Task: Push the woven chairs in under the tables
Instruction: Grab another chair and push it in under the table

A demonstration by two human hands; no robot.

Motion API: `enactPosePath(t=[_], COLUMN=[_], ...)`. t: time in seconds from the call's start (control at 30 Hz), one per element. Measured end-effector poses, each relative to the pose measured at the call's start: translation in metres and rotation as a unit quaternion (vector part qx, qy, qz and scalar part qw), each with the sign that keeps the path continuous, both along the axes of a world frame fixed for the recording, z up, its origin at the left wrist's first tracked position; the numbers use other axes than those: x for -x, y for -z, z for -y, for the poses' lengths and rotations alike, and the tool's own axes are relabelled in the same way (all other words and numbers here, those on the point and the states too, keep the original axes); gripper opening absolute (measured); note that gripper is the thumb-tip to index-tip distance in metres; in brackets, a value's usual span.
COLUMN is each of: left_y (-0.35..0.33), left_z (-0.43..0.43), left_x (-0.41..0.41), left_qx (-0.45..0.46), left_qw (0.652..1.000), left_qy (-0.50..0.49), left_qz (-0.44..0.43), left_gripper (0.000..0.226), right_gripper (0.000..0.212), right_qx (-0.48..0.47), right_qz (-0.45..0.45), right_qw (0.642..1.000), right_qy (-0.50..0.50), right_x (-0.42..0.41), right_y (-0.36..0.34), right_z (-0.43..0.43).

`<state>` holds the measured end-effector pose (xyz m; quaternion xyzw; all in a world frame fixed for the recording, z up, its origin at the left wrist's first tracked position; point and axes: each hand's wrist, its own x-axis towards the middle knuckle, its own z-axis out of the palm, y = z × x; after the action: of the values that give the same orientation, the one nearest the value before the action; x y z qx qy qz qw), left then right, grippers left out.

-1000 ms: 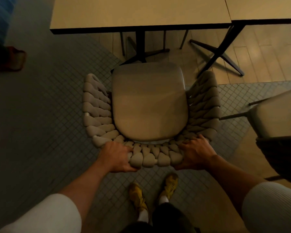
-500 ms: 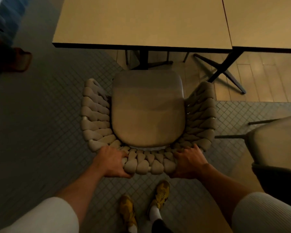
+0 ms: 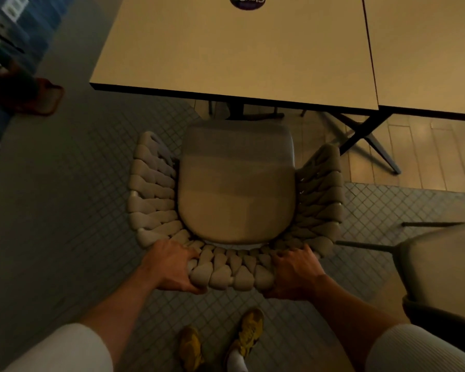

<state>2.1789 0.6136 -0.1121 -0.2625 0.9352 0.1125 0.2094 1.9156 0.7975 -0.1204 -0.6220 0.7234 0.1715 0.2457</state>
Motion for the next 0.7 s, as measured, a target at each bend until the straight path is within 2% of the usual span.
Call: enactPosePath(t=[0.27,0.43,0.57,0.7], left_y=[0.004,0.002,0.002,0.003], left_z=[0.02,0.034,0.047,0.063], left_x=[0.014,0.023,0.032,0.039], left_qx=[-0.002,0.012,0.018,0.013], left_qw=[1.0,1.0,1.0,1.0], left_qy=[-0.008,-0.001,0.001,0.006], left_qz=[-0.005,0.004,0.0,0.004], left_gripper=[0.096,0.095,0.094,0.091], right_gripper=[0.094,0.07,0.084,0.076], right_qx=[0.034,0.137,0.102,0.123], right_qz=[0.006,-0.004,-0.001,-0.007], right_qw=[0.999,0.99,0.994,0.992], right_qy=[0.015,0.019,0.04,0.032], right_x=[0.013,0.017,0.027,0.033], right_y=[0.0,0.002,0.013,0.011], right_z=[0.018,0.027,0.04,0.051])
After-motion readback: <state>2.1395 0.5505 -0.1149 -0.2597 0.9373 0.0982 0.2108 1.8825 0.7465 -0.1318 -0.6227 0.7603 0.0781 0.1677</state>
